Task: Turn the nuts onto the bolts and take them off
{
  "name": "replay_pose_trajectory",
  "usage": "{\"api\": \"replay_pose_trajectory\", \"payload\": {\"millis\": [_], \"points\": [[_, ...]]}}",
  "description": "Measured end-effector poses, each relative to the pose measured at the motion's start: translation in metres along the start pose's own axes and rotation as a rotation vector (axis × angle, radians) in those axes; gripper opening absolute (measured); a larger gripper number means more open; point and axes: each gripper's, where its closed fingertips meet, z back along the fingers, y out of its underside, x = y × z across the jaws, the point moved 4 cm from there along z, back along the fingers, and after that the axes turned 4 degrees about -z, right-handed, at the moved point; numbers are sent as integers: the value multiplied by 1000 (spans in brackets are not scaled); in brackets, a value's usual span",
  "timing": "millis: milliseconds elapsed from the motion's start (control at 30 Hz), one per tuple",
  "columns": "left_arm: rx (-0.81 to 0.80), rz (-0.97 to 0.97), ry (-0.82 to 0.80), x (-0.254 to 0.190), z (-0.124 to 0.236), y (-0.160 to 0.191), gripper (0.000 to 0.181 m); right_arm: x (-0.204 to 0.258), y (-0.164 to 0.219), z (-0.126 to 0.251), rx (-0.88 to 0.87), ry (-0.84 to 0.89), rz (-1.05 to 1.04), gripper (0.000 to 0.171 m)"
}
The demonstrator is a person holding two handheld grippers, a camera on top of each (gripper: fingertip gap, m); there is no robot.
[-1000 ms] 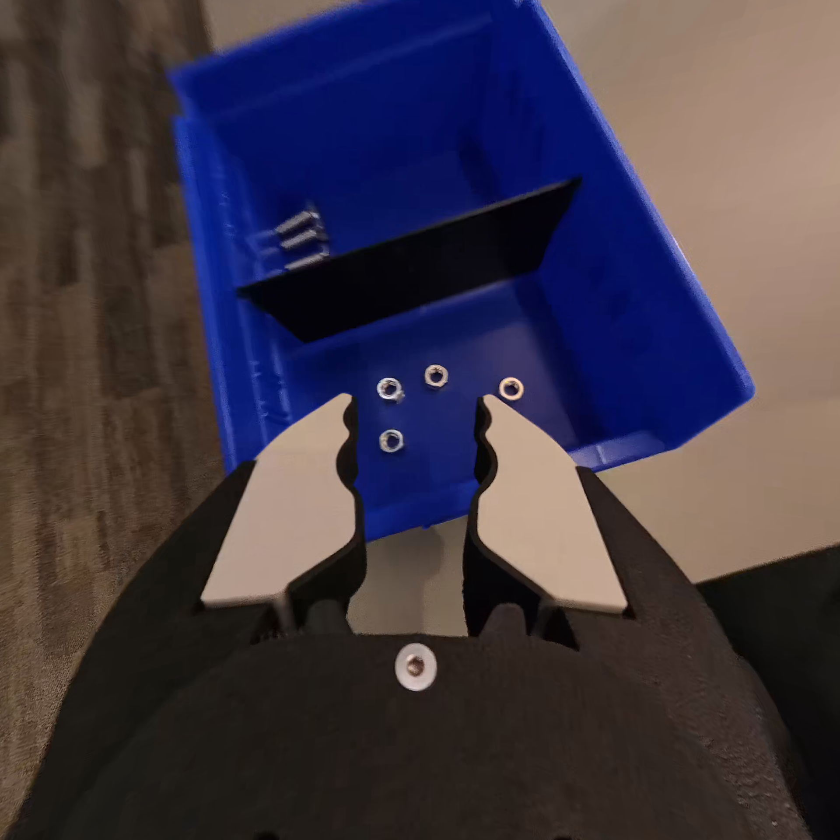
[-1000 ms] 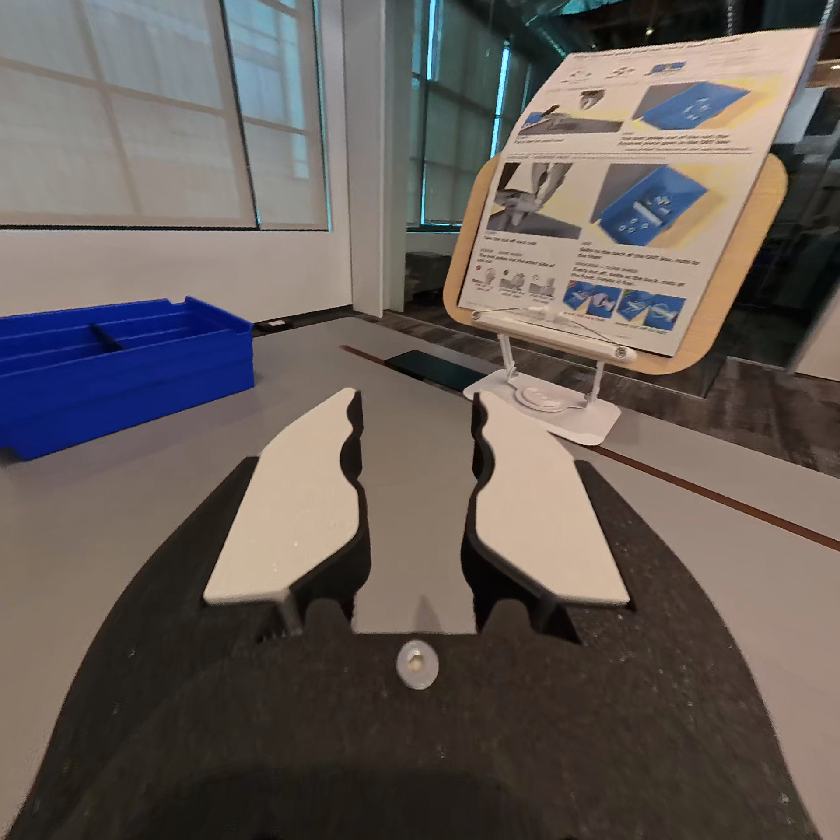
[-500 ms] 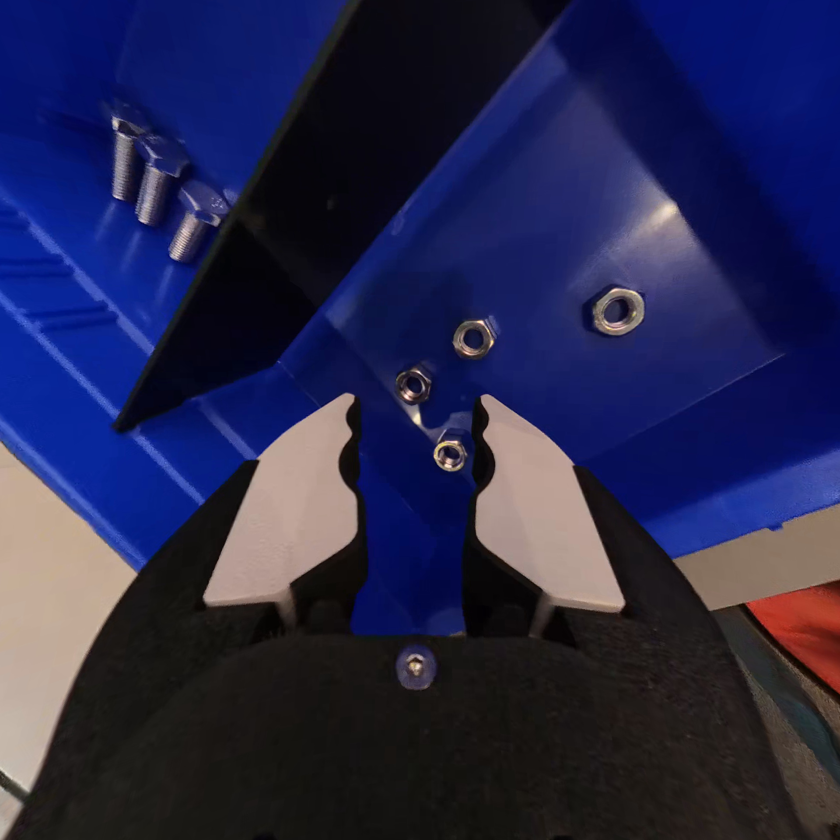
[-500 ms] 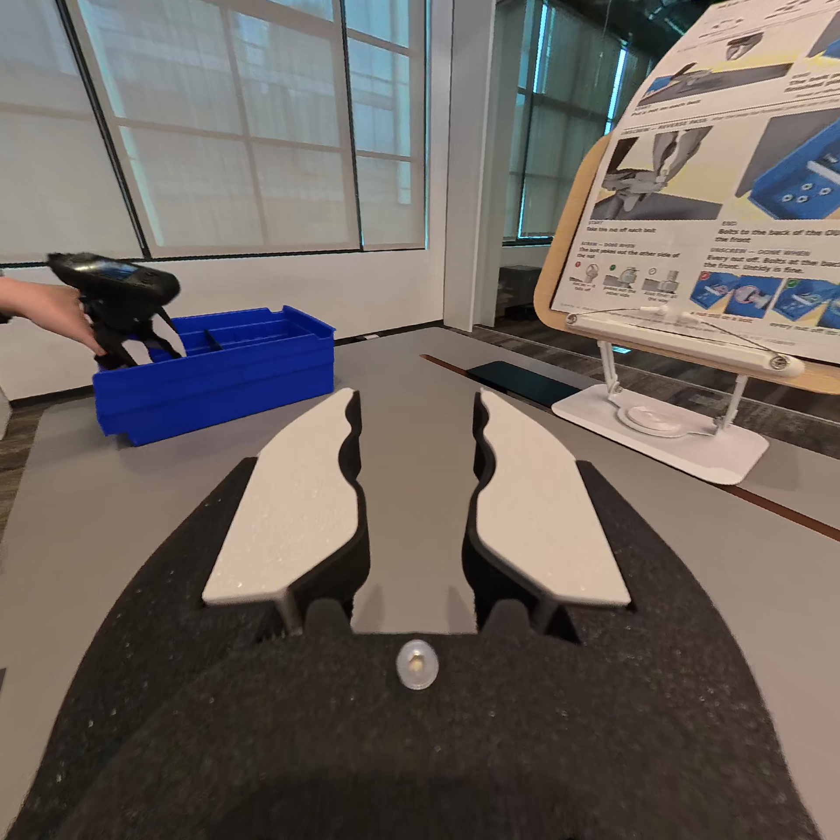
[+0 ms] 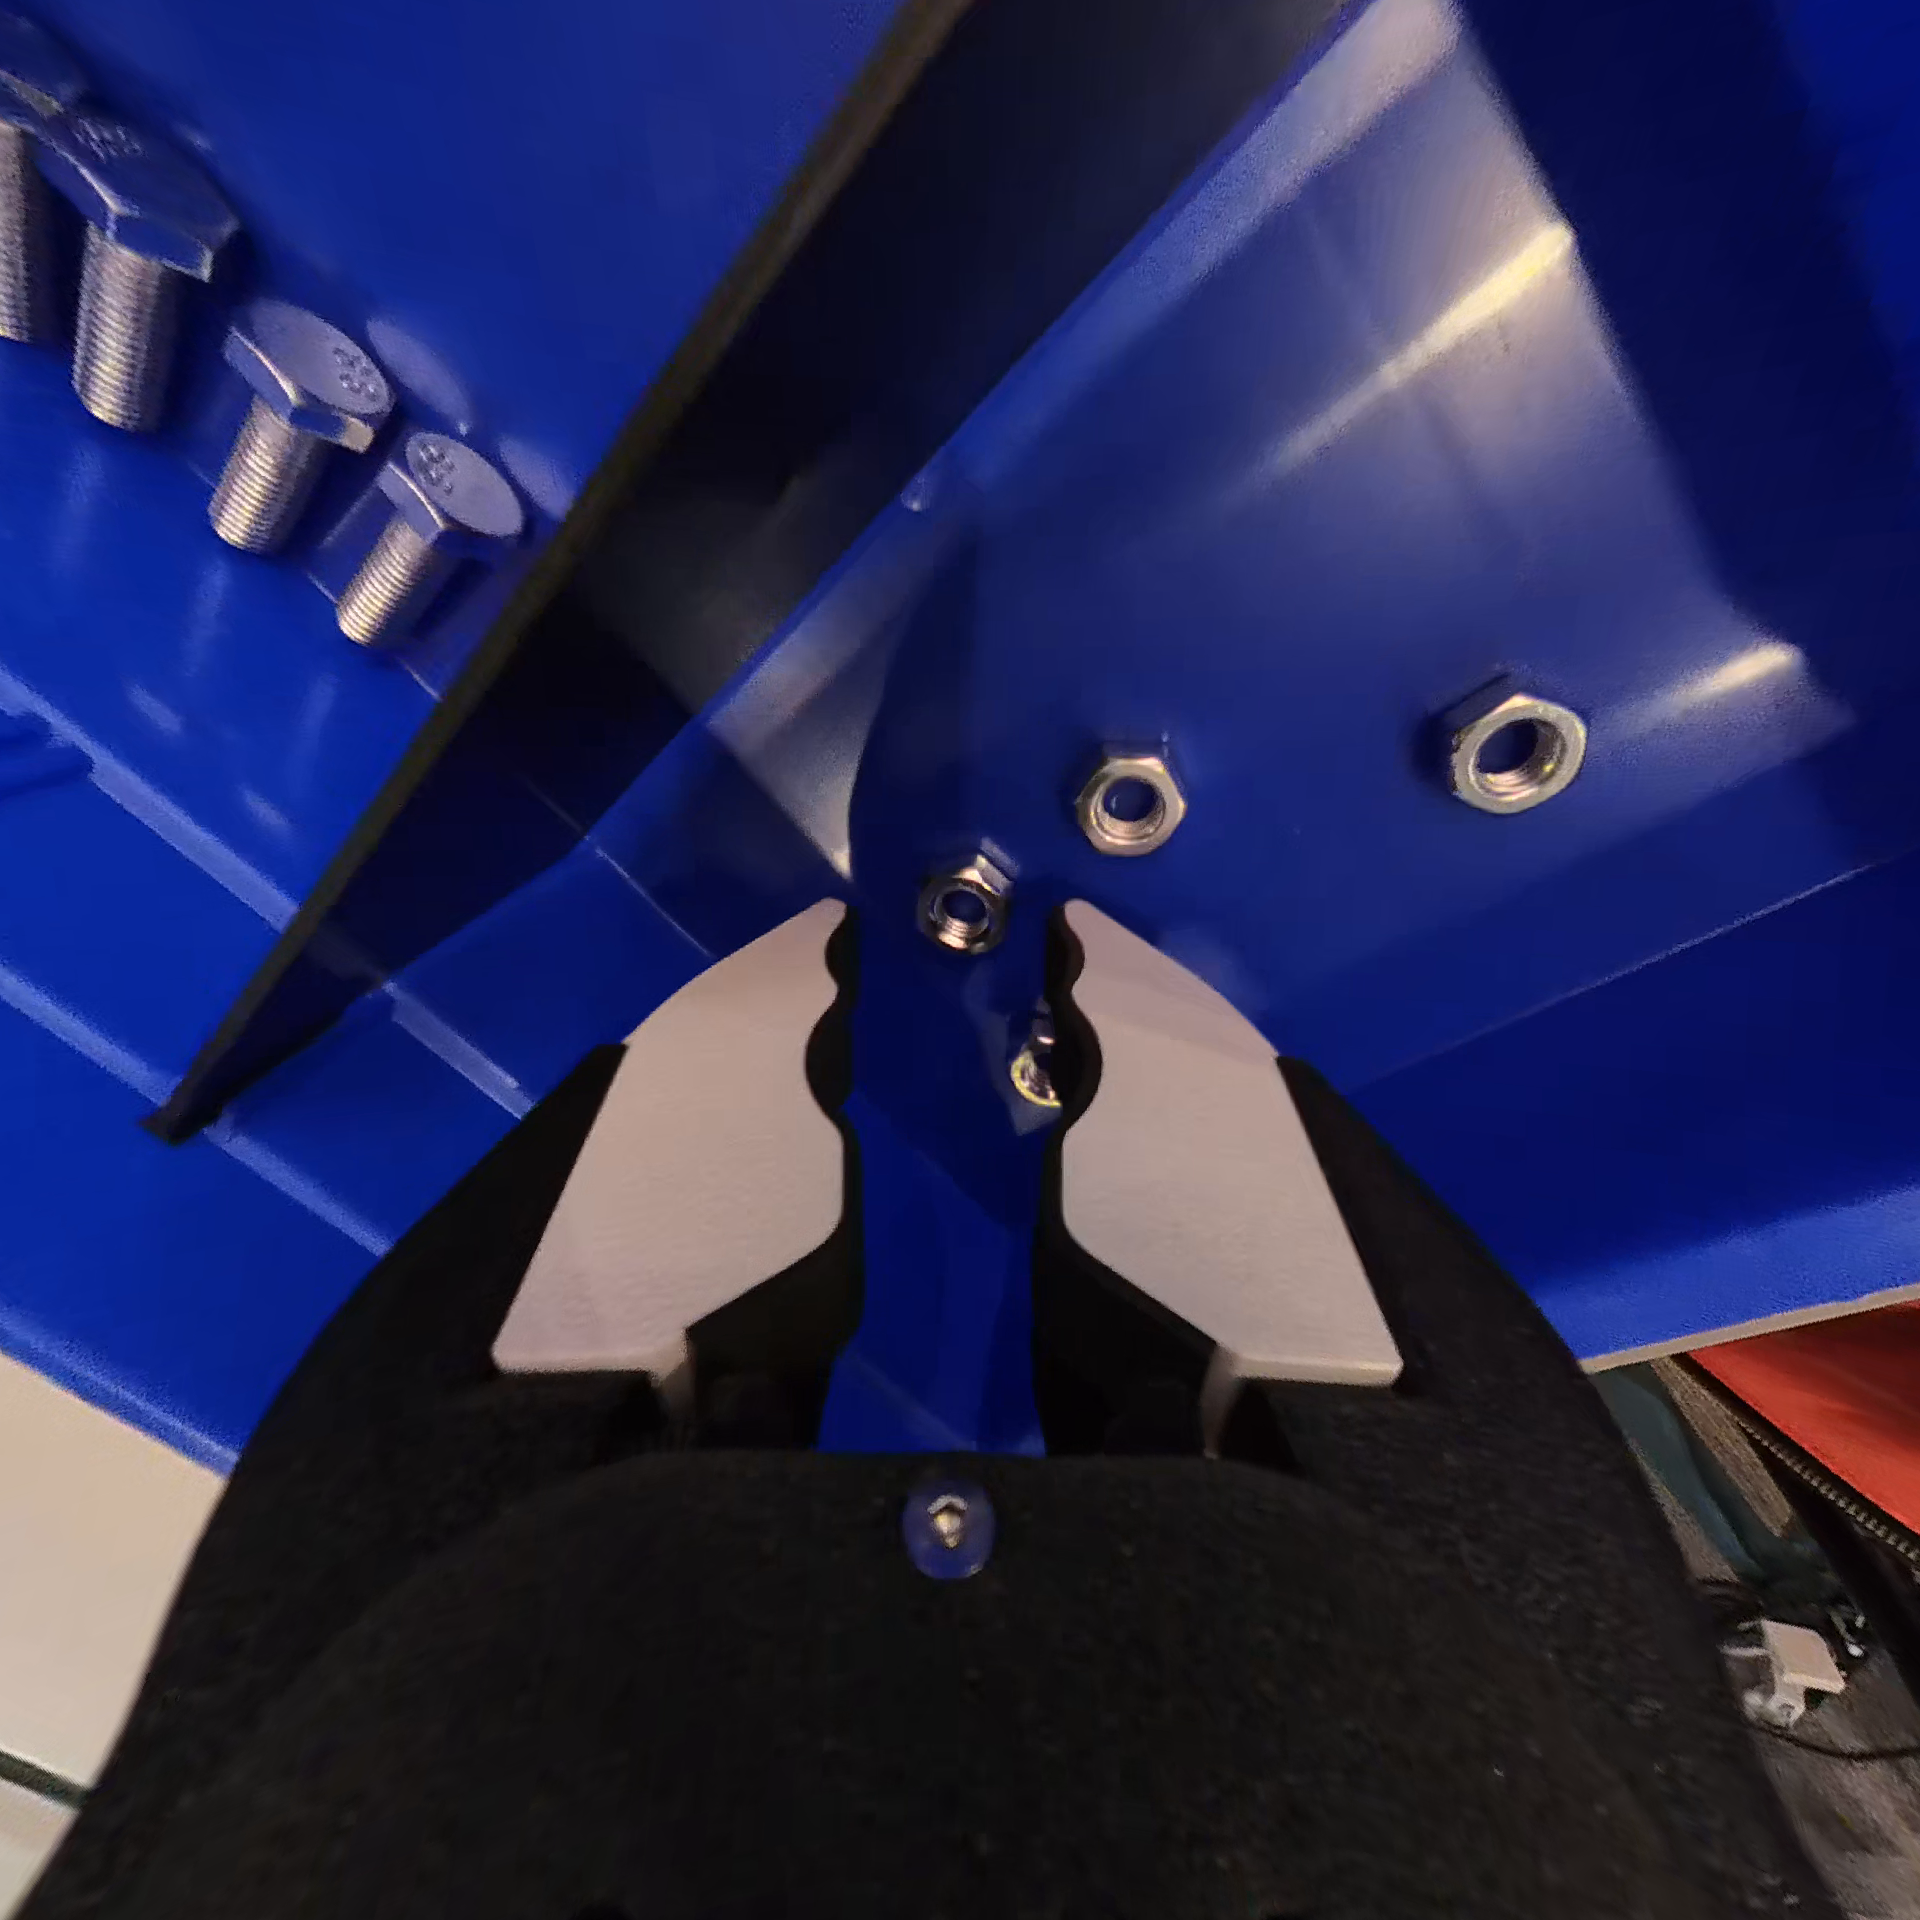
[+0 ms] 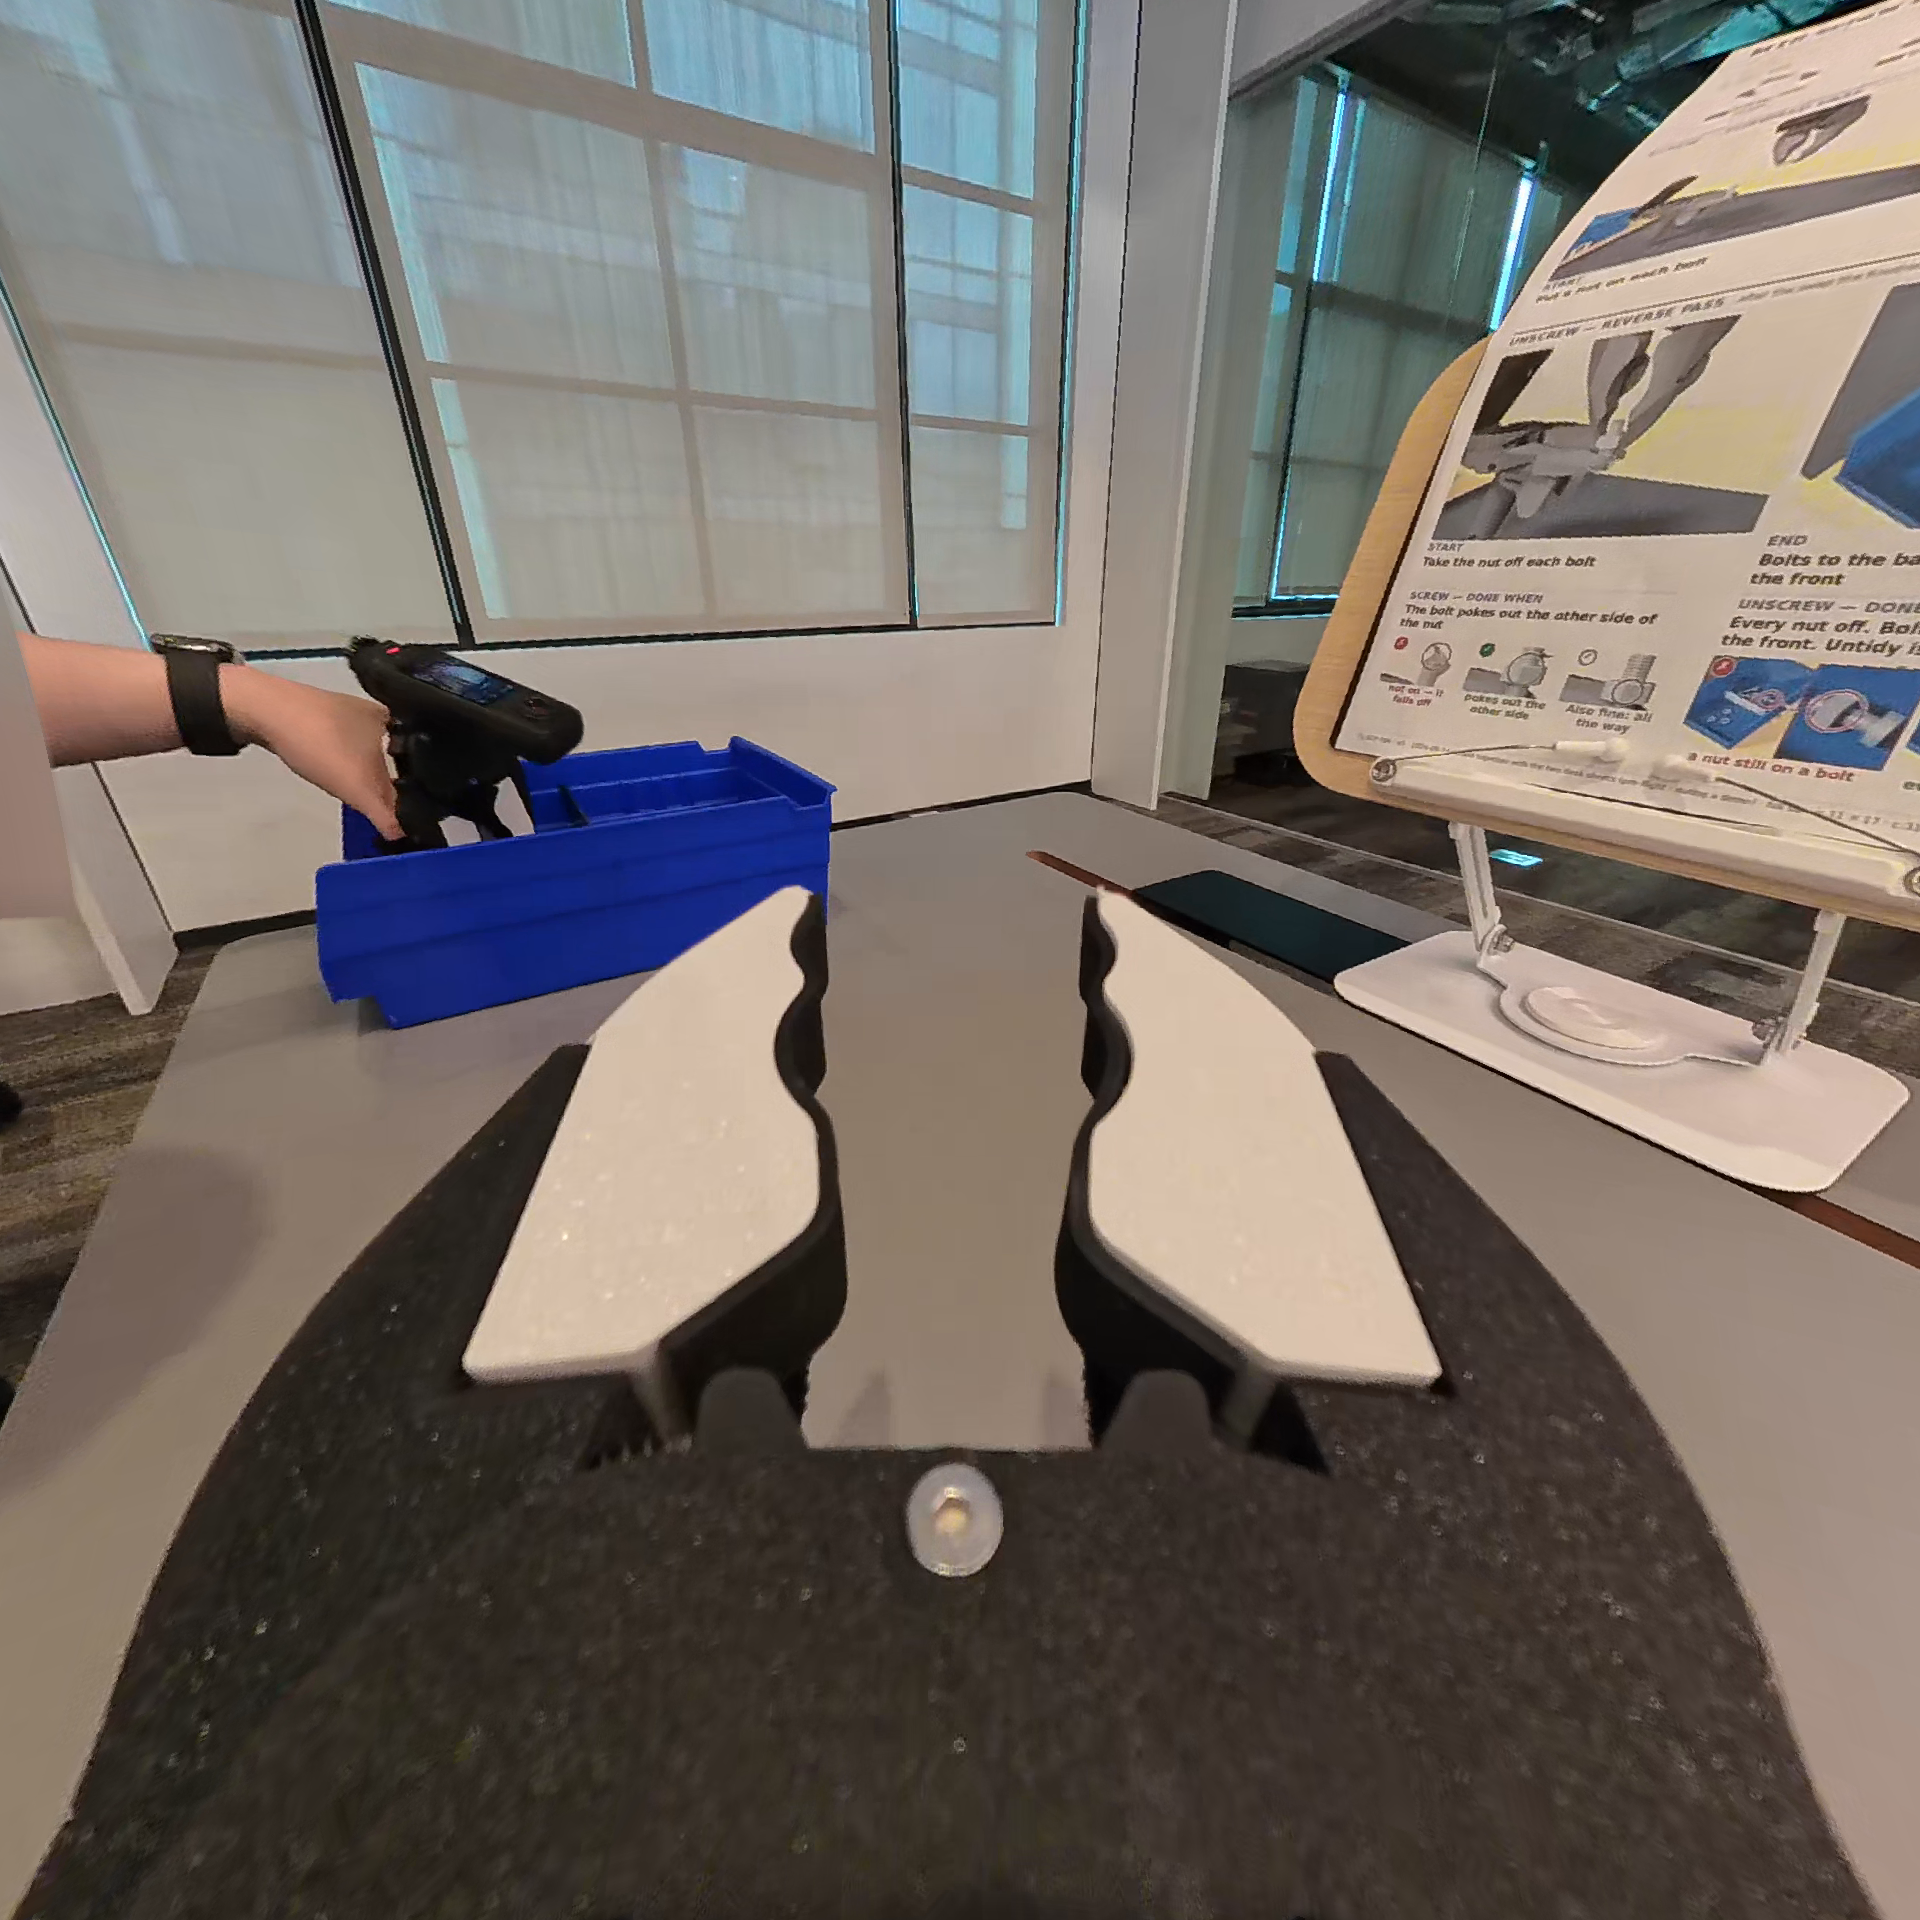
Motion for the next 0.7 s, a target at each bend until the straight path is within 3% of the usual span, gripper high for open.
{"api": "replay_pose_trajectory", "payload": {"millis": [300,700], "points": [[26,-10,54,-5,-1,-6,18,-2,-1,5,-4,9,15,46],[-36,44,-10,-2,11,-9,18,-4,2,7,-3,8,11,46]]}}
